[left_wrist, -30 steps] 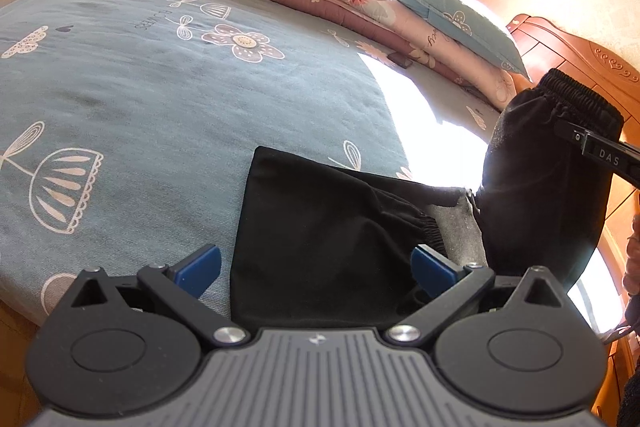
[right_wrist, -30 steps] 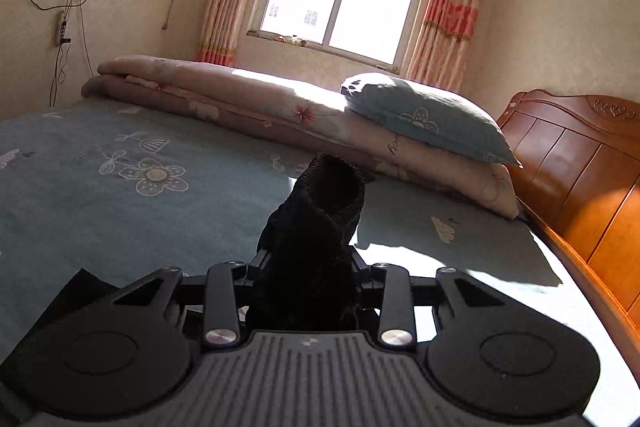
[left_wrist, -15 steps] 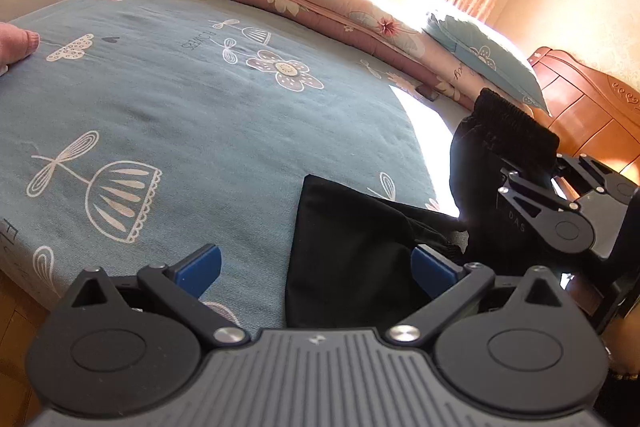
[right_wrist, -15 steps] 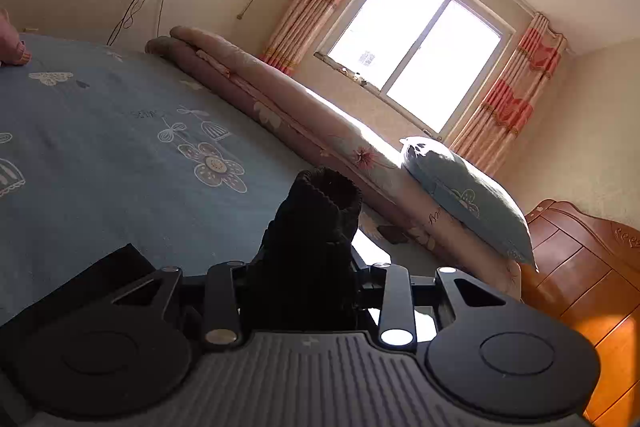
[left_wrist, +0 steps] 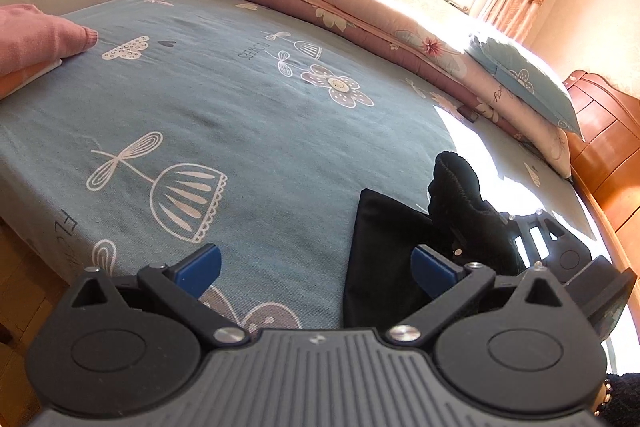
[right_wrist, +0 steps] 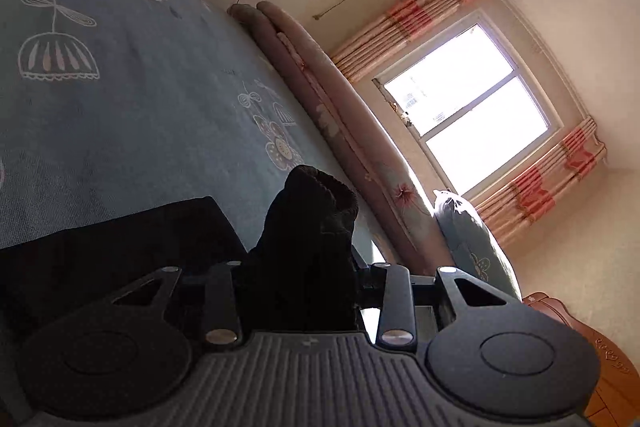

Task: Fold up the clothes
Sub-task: 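Fold the held waistband end over onto the pants with the right gripper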

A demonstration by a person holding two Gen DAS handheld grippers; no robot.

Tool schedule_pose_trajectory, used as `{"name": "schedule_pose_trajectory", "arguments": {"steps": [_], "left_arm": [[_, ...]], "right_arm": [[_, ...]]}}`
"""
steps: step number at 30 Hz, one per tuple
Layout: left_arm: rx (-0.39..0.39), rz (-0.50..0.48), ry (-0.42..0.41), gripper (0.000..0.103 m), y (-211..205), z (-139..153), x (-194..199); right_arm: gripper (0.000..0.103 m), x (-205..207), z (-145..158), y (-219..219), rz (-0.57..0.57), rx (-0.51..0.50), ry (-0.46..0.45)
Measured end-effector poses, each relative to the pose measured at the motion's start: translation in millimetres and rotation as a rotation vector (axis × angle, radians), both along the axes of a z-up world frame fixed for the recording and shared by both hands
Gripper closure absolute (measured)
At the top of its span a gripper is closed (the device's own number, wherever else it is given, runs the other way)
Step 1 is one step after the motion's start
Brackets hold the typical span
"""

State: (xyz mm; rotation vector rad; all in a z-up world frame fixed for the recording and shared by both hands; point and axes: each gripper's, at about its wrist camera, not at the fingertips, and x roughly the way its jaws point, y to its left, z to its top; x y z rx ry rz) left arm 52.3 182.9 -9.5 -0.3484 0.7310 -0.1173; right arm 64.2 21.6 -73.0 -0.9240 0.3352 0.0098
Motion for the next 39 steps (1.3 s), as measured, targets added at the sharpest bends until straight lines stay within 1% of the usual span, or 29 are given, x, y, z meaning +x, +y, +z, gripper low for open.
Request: {"name": "schedule_pose_trajectory", "arguments": {"steps": [5, 6, 10, 12, 13, 14, 16, 18, 20, 22, 25, 27, 28, 29, 32, 37, 39], "left_arm": [[0.0, 0.011, 0.004, 0.002, 5, -2, -1], [0.0, 0.012, 0.006, 0.002, 6, -2, -1], [-0.002, 0.014, 0.011, 0.002, 7, -4, 0], [-0.003, 0.013, 0.013, 0.002, 8, -5, 1], [-0.003, 0.013, 0.013, 0.002, 8, -5, 1], [-0.002, 0.012, 0.014, 0.002, 7, -5, 1], [-0.004, 0.011, 0.014, 0.002, 8, -5, 1], [-0.005, 0.015, 0.013, 0.002, 10, -4, 0], [-0.005, 0.021, 0.011, 0.002, 12, -4, -1], [-0.007, 0.028, 0.011, 0.002, 14, -5, -2], [-0.014, 0.032, 0.014, 0.002, 16, -8, -1], [-0.022, 0.027, 0.021, 0.002, 15, -12, 2], [-0.025, 0.025, 0.025, 0.002, 14, -14, 3], [-0.025, 0.023, 0.031, 0.002, 13, -16, 5], [-0.022, 0.01, 0.041, 0.002, 11, -19, 7], [-0.012, 0.002, 0.041, 0.002, 13, -17, 6], [-0.012, 0.01, 0.045, 0.002, 16, -19, 6]], "right_arm": [[0.06, 2, -11, 11, 0.019, -0.034, 0.032], [0.059, 2, -12, 12, 0.019, -0.03, 0.044], [0.05, 1, -11, 17, 0.029, 0.019, 0.097], [0.047, 1, -8, 18, 0.042, 0.072, 0.137], [0.043, 0, -6, 18, 0.048, 0.1, 0.158], [0.039, 0, -3, 19, 0.057, 0.14, 0.184], [0.033, -2, 7, 16, 0.099, 0.254, 0.252], [0.033, -7, 19, 12, 0.146, 0.369, 0.308], [0.033, -13, 30, 3, 0.174, 0.454, 0.332], [0.033, -20, 41, -10, 0.186, 0.508, 0.331], [0.033, -30, 47, -31, 0.191, 0.513, 0.324], [0.035, -38, 47, -42, 0.198, 0.492, 0.336], [0.038, -41, 45, -46, 0.205, 0.481, 0.351], [0.045, -41, 41, -46, 0.205, 0.466, 0.362], [0.052, -36, 28, -43, 0.199, 0.419, 0.388], [0.053, -26, 4, -35, 0.172, 0.348, 0.432], [0.083, -24, -3, -31, 0.155, 0.318, 0.422]]}}
